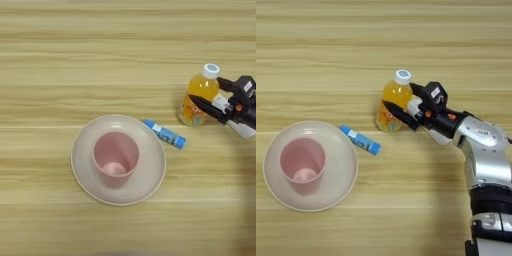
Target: Move the objects on the table
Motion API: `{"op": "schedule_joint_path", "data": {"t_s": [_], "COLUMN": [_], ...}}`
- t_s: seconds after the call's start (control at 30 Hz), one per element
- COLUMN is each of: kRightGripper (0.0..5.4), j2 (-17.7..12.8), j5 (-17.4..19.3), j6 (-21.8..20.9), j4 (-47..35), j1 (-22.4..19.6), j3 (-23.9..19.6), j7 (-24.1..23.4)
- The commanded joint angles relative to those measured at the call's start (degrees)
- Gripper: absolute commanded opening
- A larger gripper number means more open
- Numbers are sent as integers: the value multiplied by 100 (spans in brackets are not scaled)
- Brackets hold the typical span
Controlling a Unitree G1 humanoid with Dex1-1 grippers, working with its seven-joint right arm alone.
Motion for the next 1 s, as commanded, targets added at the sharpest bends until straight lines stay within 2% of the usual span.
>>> {"op": "schedule_joint_path", "data": {"t_s": [0.03,0.53,0.57,0.87,1.0], "kRightGripper": [354,354,392,529,538], "j2": [-298,-288,-286,-251,-230], "j5": [40,-33,-42,-39,14], "j6": [-269,-398,-400,-396,-358], "j4": [-202,30,38,27,-78], "j1": [-295,-280,-284,-335,-356], "j3": [-110,-57,-51,-29,-42], "j7": [-121,-144,-157,-201,-211]}}
